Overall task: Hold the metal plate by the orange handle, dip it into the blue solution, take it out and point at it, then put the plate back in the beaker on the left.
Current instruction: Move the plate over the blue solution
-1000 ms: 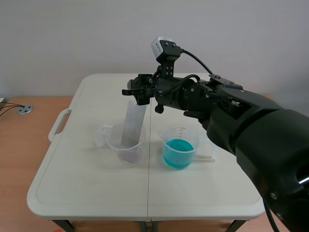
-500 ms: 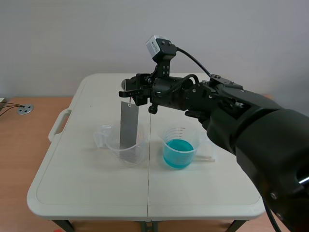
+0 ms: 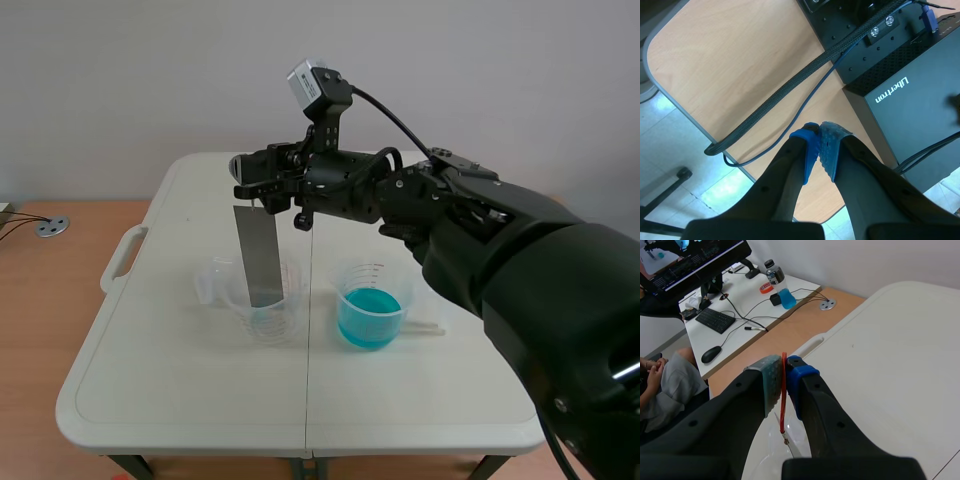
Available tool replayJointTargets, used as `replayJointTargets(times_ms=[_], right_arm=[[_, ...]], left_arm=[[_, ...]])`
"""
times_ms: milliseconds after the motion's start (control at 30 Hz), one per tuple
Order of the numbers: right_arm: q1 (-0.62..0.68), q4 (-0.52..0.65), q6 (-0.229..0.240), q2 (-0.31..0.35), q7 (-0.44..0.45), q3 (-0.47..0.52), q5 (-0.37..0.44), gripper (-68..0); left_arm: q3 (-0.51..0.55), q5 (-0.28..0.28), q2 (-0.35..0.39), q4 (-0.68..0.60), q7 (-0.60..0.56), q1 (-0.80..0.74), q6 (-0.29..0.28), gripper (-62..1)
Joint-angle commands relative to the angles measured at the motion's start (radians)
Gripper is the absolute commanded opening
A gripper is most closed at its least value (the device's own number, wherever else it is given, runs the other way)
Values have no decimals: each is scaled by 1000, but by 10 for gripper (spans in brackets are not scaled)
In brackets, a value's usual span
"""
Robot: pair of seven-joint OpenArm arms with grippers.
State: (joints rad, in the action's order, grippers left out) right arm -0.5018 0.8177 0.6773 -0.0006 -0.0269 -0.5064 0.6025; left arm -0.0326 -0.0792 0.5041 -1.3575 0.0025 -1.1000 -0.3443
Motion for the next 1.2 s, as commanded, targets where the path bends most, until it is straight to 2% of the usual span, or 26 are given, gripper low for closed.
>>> replayJointTargets(times_ms=[0, 600, 900, 1167], right_arm=[[-10, 46, 5, -8, 19, 0, 7, -664], [113, 260, 4, -2, 37, 2, -169, -664], [175, 414, 2, 6, 37, 2, -264, -664], [225, 582, -16, 45, 32, 27, -284, -664]], left_arm=[[-2, -5, -7, -16, -6, -16, -9, -593], [-2, -6, -5, -16, -6, -10, -9, -593], [-2, -6, -5, -16, -6, -10, -9, -593], [-2, -6, -5, -16, -6, -10, -9, -593]])
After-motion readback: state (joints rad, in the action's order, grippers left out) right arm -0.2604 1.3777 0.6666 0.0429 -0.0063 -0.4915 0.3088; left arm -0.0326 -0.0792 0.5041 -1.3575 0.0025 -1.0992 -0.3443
